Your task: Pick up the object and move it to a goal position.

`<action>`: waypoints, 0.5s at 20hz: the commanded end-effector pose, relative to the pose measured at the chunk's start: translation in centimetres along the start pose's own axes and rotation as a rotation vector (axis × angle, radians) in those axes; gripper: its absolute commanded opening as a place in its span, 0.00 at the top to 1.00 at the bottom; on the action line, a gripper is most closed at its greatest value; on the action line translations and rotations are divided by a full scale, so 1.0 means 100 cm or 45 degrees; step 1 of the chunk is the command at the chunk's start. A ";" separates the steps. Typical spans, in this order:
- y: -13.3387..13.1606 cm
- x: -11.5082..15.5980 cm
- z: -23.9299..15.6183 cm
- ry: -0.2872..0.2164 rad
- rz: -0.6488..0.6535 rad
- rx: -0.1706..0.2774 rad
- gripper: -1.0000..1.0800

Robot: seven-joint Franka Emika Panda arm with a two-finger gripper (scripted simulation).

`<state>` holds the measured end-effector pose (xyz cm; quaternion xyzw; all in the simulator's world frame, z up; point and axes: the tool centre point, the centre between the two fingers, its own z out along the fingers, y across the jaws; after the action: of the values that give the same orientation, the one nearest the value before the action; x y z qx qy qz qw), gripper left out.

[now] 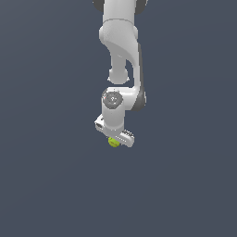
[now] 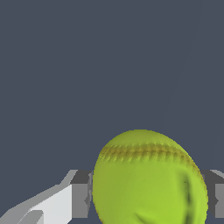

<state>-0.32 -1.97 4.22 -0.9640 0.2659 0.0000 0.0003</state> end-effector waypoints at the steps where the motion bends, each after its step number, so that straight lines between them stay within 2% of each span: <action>1: 0.000 0.000 0.000 0.000 0.000 0.000 1.00; 10: 0.015 0.008 -0.033 0.000 0.001 0.000 1.00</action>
<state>-0.50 -3.22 6.57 -0.9640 0.2658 0.0015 0.0000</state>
